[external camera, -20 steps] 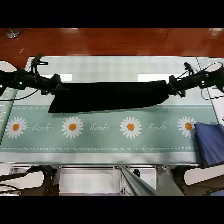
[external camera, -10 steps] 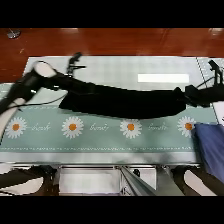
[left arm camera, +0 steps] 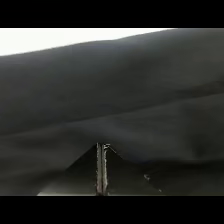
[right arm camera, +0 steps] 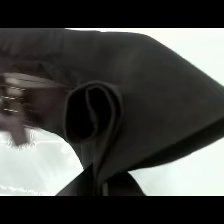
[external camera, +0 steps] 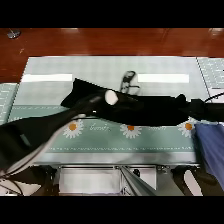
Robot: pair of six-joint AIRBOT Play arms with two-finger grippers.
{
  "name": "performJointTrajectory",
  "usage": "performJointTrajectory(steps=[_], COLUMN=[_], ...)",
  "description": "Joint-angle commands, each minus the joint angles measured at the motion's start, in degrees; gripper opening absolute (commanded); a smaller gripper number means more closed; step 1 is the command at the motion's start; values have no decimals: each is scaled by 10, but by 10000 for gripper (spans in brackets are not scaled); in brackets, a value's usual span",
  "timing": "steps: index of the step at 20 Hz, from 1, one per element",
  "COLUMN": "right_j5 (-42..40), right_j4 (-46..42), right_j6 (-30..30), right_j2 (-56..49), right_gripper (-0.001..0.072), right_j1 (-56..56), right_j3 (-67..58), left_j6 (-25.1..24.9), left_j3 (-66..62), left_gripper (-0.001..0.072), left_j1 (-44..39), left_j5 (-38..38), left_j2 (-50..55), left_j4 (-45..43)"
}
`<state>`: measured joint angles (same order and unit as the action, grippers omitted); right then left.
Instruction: Fold the shirts.
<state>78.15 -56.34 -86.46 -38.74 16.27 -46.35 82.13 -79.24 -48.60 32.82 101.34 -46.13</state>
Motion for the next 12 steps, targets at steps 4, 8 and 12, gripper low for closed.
performJointTrajectory(steps=[4, 8, 12], right_j5=[3, 8, -1], right_j4=[4, 14, 37], right_j6=[1, 1, 10], right_j2=[14, 14, 10], right_gripper=[18, 18, 18], right_j1=[0, 0, -10], right_j3=[3, 3, -11], left_j6=[37, 29, 24], left_j3=[-150, -190, -191], left_gripper=[25, 25, 25], left_j1=[-83, -6, 149], left_j5=[108, 166, 316], left_j2=[110, 87, 12], left_j4=[21, 20, -25])
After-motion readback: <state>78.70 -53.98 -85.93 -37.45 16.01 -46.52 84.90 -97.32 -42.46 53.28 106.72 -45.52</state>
